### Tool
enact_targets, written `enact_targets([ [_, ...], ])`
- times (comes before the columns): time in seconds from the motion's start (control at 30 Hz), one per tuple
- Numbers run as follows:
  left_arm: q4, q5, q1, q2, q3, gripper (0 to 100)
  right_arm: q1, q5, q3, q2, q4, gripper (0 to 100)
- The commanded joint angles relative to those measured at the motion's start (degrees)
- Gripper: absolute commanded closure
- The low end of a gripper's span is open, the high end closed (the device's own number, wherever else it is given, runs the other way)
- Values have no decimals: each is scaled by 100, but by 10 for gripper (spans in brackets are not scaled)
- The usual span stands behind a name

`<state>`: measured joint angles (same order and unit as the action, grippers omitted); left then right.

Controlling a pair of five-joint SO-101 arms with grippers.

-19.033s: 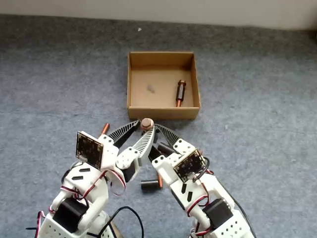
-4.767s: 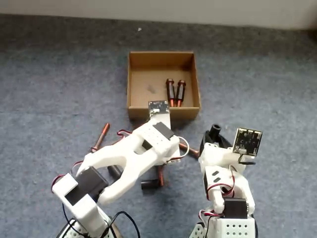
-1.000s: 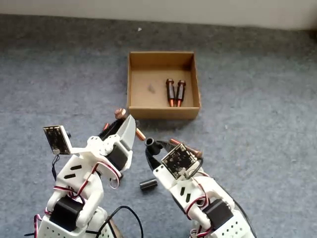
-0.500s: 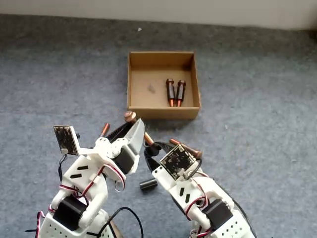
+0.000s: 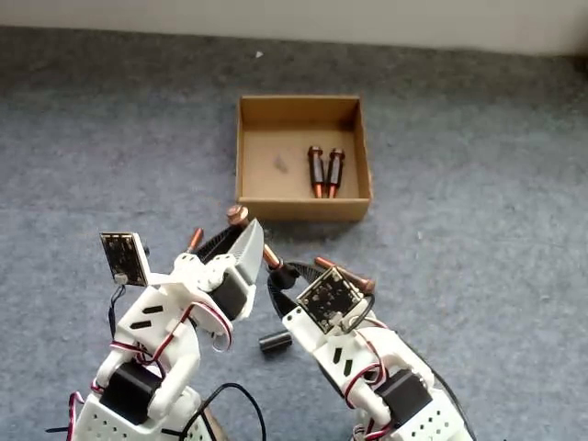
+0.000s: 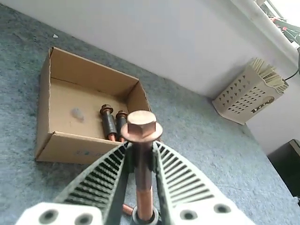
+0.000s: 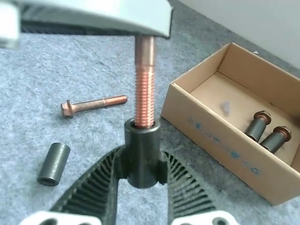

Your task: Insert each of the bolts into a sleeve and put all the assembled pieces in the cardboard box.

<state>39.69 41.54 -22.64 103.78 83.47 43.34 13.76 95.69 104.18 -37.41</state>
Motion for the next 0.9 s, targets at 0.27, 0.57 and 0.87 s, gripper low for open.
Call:
enact_targets([
  [0.27, 26, -782, -514, 48, 171, 995, -215, 44, 637, 92, 145, 994],
  [0.57, 299, -782, -576, 48, 303, 995, -295, 35, 611, 92, 145, 994],
  [0.87, 879, -1090, -1077, 48, 295, 993, -295, 35, 611, 92, 145, 994],
])
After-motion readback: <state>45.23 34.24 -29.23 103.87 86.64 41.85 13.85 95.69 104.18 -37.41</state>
